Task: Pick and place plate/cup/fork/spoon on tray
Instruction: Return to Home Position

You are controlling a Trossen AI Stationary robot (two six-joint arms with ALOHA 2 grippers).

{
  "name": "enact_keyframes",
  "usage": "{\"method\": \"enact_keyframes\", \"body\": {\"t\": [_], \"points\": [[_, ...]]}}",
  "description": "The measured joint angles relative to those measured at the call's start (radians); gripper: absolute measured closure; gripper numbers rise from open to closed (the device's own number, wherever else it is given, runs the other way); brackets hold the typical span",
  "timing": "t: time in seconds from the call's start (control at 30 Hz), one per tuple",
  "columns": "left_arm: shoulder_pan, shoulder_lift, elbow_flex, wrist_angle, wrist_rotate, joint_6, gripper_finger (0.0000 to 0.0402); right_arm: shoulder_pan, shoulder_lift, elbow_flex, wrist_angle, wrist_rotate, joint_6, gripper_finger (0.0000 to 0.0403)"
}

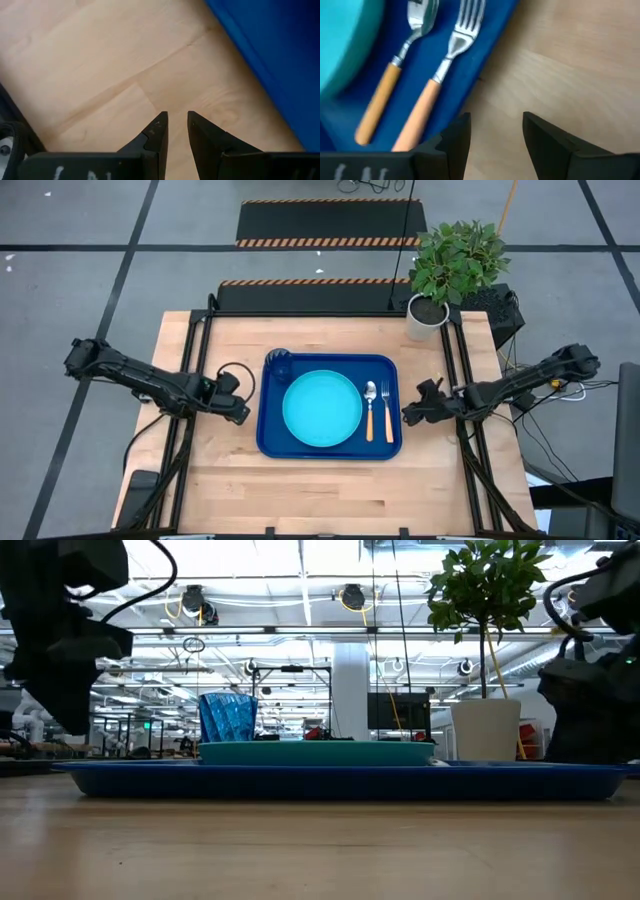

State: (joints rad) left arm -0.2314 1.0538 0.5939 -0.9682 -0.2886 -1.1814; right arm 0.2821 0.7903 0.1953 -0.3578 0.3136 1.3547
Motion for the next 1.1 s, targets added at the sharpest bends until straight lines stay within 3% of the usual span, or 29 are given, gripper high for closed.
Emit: {"method": "enact_keyframes", "body": {"t": [0.37,0.83,1.1], "points": [[0.002,0.0,-0.041,0.039,-0.019,0.038,0.0327,0.0,-0.002,-0.043,0.032,-0.039,-0.011,0.024],[0.002,0.0,-0.041,0.169,-0.067,0.111,0.0327,0.0,-0.009,-0.044,-0.016,-0.072,-0.086,0.0332],[0.002,0.0,-0.041,0.189,-0.071,0.132,0.0327,0.001,-0.039,0.048,-0.146,-0.17,-0.187,0.0396]]}}
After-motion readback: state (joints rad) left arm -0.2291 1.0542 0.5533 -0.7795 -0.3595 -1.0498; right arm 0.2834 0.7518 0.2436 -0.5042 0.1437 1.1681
